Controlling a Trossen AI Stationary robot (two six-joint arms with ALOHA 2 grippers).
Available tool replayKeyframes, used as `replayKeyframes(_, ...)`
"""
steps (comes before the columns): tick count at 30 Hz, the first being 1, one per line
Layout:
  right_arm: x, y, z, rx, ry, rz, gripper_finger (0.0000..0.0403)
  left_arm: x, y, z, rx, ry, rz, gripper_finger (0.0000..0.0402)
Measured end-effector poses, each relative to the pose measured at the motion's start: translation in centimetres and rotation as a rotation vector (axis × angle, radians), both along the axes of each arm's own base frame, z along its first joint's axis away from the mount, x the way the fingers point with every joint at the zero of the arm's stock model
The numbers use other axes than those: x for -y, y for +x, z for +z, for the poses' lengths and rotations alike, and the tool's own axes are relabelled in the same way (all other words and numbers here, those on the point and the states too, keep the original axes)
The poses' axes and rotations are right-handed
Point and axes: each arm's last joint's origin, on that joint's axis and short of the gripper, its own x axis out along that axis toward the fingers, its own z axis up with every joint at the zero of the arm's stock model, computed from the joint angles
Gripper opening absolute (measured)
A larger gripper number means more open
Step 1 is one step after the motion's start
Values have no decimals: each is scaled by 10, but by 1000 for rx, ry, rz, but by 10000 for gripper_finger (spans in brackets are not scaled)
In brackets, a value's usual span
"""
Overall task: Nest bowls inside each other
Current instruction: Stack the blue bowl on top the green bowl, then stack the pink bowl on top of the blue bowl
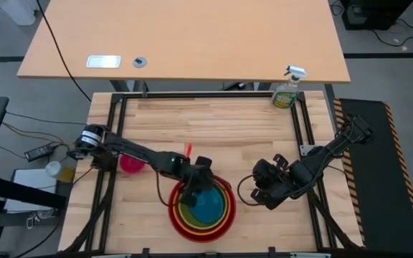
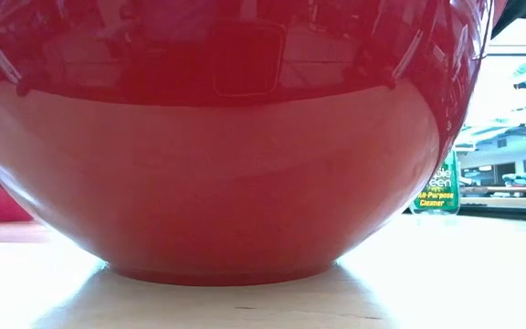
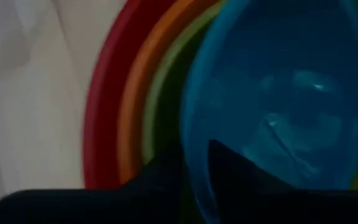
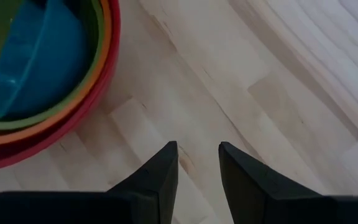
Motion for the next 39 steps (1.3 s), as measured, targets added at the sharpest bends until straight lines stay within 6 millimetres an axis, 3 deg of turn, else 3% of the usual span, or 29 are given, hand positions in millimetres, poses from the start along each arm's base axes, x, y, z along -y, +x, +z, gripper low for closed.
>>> replayKeyframes(6,0,0,0,9,-7,-2,126,8,-1,10,15,76,-48,196)
replayKeyframes(10,0,1,0,15,-7,-3,126,7,-5,28,-2,195,-25,228)
replayKeyframes(14,0,1,1,29,-13,-5,126,8,-18,43,-33,245,-37,226)
replayKeyframes(18,-3,1,1,49,-19,1,126,7,-43,57,-49,272,-48,209)
replayKeyframes(23,-8,4,2,115,-24,11,126,6,-81,56,-10,290,-44,181)
replayKeyframes(30,-30,47,-20,225,-38,150,124,-6,-131,53,64,252,71,159)
replayKeyframes(39,-53,101,-37,54,-162,252,122,-24,-173,46,-50,149,314,158)
